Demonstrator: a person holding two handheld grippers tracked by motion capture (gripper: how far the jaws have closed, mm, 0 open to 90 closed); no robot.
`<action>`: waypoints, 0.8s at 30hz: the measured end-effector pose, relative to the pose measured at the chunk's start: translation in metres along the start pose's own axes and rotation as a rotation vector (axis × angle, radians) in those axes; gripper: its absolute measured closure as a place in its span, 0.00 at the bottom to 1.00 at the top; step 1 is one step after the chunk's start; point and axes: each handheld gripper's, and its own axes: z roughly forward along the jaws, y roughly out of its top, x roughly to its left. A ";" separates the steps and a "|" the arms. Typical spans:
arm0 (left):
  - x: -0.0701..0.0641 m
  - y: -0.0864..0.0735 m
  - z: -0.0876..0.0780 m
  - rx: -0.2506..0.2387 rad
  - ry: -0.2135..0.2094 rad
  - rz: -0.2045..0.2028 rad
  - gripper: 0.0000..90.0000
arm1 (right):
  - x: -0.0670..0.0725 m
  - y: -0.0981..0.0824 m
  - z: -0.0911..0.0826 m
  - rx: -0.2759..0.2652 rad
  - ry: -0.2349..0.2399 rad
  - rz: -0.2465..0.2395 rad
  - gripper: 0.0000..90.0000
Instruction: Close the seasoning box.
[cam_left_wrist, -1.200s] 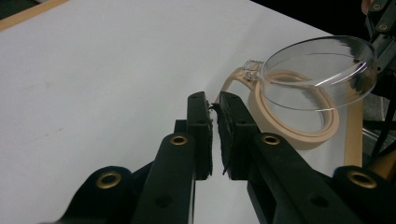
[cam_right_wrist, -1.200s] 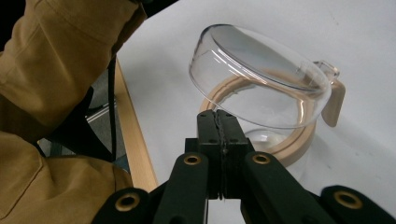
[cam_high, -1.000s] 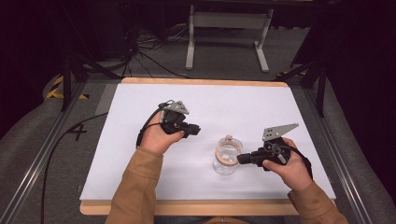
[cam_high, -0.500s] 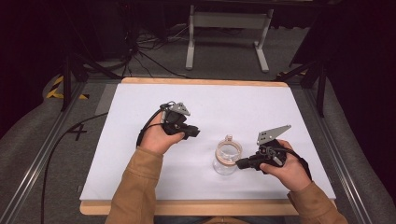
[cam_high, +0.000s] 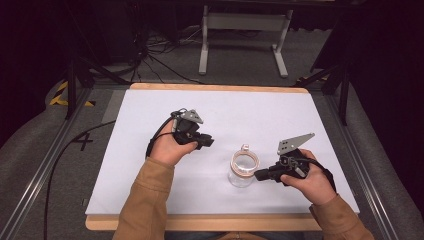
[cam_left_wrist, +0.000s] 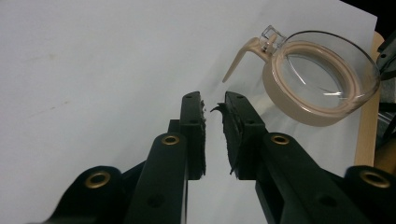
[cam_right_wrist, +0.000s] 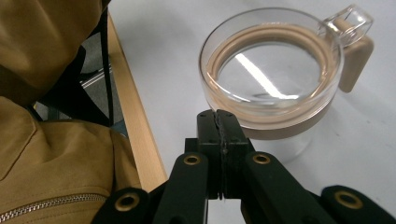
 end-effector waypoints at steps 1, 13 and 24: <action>0.000 -0.001 -0.001 -0.006 0.004 -0.006 0.86 | 0.000 0.000 0.000 0.000 0.000 0.000 1.00; -0.002 -0.029 -0.033 -0.050 0.079 -0.081 0.78 | -0.022 0.017 -0.030 -0.192 -0.149 -0.013 0.72; 0.005 -0.053 -0.051 -0.084 0.146 -0.160 0.74 | -0.061 0.014 -0.047 -0.233 -0.290 0.049 0.66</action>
